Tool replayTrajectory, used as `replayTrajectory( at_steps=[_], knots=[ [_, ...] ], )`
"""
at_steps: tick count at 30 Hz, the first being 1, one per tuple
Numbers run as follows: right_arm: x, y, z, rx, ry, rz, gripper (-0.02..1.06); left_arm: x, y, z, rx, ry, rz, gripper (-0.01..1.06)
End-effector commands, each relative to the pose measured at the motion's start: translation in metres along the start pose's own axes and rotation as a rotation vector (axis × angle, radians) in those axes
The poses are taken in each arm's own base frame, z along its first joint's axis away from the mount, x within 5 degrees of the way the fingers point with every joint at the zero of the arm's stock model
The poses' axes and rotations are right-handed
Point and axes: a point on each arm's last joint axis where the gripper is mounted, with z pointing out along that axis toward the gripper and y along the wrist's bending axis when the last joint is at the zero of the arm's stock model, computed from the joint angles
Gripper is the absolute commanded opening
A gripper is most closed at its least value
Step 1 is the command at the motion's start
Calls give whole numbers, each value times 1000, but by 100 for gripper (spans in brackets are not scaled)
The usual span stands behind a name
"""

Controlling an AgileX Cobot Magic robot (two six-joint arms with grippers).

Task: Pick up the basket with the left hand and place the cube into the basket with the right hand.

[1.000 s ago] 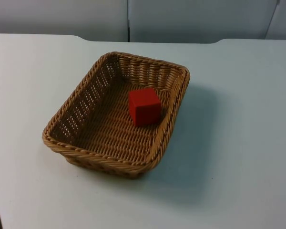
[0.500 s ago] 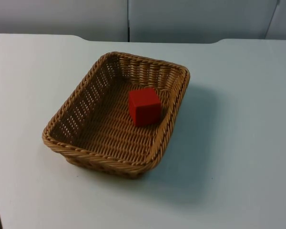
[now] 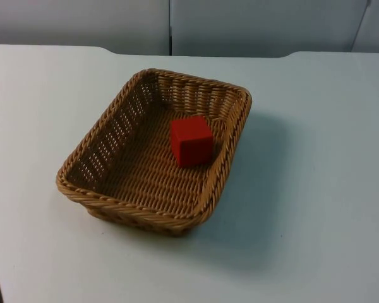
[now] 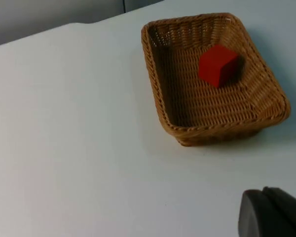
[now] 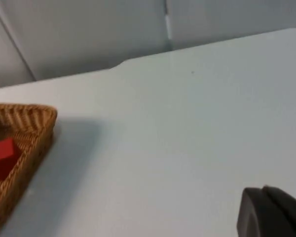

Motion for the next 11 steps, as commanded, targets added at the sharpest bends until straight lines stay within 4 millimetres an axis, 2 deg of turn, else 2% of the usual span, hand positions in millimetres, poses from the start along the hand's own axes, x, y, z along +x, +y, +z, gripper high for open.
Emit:
replayTrajectory(
  at_steps=[1, 4, 11],
  knots=[
    [4, 2, 7, -16, 6, -25, 0, 6, -1, -2, 5, -34, -4, 0],
    [8, 2, 15, -14, 12, -42, 0, 12, -2, -7, -3, -75, 2, 0],
    [19, 1, 31, -6, 56, -69, 0, 19, 0, 1, -22, -37, 10, 0]
  ],
)
